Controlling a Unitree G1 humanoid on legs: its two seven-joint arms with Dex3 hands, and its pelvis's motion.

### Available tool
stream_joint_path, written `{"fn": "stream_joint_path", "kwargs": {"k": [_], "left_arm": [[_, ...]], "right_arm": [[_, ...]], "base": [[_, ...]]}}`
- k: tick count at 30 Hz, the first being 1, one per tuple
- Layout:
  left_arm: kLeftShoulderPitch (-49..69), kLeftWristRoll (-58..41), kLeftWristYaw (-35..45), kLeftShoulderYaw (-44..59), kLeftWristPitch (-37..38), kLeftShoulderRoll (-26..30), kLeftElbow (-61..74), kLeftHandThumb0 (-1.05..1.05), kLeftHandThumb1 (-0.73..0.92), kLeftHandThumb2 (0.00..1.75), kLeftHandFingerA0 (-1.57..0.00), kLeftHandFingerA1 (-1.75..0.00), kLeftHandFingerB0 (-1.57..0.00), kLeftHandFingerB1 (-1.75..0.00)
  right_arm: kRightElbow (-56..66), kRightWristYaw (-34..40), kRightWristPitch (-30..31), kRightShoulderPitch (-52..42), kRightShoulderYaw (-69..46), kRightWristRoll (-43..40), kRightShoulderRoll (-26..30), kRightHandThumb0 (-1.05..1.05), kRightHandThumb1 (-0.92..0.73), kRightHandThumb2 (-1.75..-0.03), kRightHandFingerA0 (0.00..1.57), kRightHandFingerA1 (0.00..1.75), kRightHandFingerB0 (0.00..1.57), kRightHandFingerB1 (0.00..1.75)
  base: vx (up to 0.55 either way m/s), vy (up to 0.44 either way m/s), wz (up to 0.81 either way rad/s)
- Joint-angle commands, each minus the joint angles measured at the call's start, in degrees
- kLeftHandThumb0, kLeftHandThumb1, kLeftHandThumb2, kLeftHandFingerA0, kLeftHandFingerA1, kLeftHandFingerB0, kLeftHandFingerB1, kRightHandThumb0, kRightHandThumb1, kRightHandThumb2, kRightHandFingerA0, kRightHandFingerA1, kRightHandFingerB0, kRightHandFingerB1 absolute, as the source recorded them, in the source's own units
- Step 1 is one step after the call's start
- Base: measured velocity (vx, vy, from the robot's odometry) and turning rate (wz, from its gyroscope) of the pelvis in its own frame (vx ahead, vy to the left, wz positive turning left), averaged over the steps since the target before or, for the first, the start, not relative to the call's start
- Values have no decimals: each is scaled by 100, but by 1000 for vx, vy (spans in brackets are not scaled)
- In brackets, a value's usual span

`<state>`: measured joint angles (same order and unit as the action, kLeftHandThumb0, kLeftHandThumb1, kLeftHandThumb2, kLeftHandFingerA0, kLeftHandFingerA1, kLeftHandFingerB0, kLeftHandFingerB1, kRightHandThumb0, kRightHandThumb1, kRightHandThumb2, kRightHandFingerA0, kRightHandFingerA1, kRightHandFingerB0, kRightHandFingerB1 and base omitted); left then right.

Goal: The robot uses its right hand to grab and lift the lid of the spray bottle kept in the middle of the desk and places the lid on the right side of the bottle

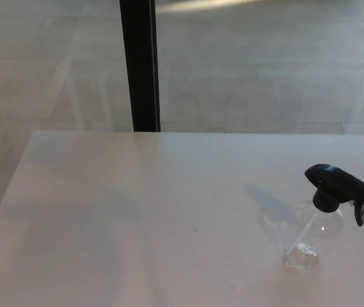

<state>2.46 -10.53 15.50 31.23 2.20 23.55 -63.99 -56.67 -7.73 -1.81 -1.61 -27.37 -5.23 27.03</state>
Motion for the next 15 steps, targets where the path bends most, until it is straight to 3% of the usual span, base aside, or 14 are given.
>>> {"fn": "stream_joint_path", "kwargs": {"k": [1,2,3,5,6,7,8,9,10,12,13,14,15], "left_arm": [[-148,-539,555,360,154,244,-311,-105,50,81,-55,-120,-26,-106],[-131,-562,580,386,135,235,-305,-105,47,83,-55,-122,-24,-113],[-144,-578,617,401,121,238,-311,-105,42,114,-66,-112,-30,-91],[-161,-529,645,356,175,249,-312,-105,37,114,-62,-109,-17,-84],[-161,-535,643,348,163,248,-298,-105,50,81,-56,-118,-28,-106],[-154,-551,671,344,176,257,-309,-105,50,81,-56,-119,-27,-107],[-168,-621,720,395,128,263,-323,-103,40,114,-65,-112,-32,-93],[-167,-660,719,424,116,256,-334,-105,48,83,-56,-122,-27,-115],[-161,-654,674,415,96,256,-312,-105,40,113,-65,-112,-35,-95],[-165,-660,669,410,93,265,-305,-105,40,113,-65,-112,-35,-95],[-172,-623,645,376,100,276,-318,-105,49,81,-57,-119,-29,-107],[-165,-622,668,372,118,277,-319,-105,49,82,-54,-119,-28,-106],[-160,-618,678,366,126,278,-316,-105,49,82,-54,-119,-28,-106]], "right_arm": [[5,-35,-92,434,-717,-726,479,-79,-60,-101,0,44,6,25],[206,-75,99,675,-867,-860,649,-77,-60,-102,2,37,2,22],[438,-84,64,812,-970,-927,688,-82,-59,-103,3,35,0,20],[800,-18,198,1183,-1031,-929,850,-91,-61,-106,4,49,8,14],[1069,214,408,1398,-1080,-946,873,-103,-76,-63,0,68,0,44],[1251,228,522,1591,-1010,-864,982,-105,-77,-66,3,111,0,61],[1480,118,539,1708,-945,-853,1042,-105,-54,-106,9,88,0,66],[1936,-21,526,1983,-834,-889,1092,-68,-4,-91,24,86,4,70],[2427,-92,747,2071,-740,-930,1110,-80,-8,-94,25,90,1,73],[2540,-86,833,2068,-744,-931,1090,-80,-8,-94,25,90,1,73],[3169,-127,1104,2280,-539,-921,1123,-78,-8,-94,22,86,10,74],[3432,-203,1188,2301,-450,-924,1136,-73,-11,-94,12,79,0,68],[3577,-233,1251,2285,-426,-929,1137,-73,-11,-94,12,79,0,68]], "base": [[0,0,0],[0,0,0],[0,0,0],[0,0,0],[0,0,0],[0,0,0],[0,0,0],[0,0,0],[0,0,0],[0,0,3],[0,0,7],[0,0,8],[0,0,0]]}}
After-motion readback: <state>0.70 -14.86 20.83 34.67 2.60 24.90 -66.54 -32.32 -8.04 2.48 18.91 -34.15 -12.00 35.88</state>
